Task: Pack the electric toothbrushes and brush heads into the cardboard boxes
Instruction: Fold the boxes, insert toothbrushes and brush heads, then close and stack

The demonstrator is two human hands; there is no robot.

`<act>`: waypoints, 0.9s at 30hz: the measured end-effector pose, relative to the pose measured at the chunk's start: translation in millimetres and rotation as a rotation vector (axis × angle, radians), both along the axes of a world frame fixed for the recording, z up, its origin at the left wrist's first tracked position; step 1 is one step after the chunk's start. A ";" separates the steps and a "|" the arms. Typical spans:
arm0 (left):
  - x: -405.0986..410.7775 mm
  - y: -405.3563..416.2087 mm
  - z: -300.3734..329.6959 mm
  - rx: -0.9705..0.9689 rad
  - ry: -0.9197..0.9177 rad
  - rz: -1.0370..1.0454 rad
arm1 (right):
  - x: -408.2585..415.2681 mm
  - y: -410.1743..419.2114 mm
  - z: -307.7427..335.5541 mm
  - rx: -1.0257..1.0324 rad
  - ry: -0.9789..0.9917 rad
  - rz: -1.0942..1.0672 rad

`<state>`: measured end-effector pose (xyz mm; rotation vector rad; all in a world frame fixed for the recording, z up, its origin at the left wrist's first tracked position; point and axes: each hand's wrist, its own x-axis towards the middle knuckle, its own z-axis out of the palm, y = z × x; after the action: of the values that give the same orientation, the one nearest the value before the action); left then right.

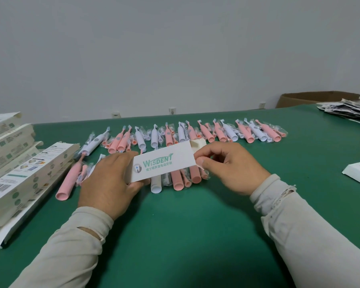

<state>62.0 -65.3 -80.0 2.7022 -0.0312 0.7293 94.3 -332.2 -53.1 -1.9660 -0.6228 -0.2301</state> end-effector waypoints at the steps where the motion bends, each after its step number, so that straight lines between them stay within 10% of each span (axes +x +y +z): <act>1: 0.1 0.5 0.1 -0.016 -0.003 -0.010 | -0.9 -2.6 2.0 -0.004 -0.013 0.010; 17: -0.7 0.6 -0.9 -0.051 0.014 -0.021 | -2.3 6.2 -6.3 -0.123 -0.152 0.057; 27: -1.3 0.2 5.8 -0.002 0.028 0.051 | 13.2 -24.5 4.2 0.067 -0.114 -0.382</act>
<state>60.6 -65.1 -74.2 2.7199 0.0454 0.7064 107.5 -356.7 -48.9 -2.0045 -0.3006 -0.5942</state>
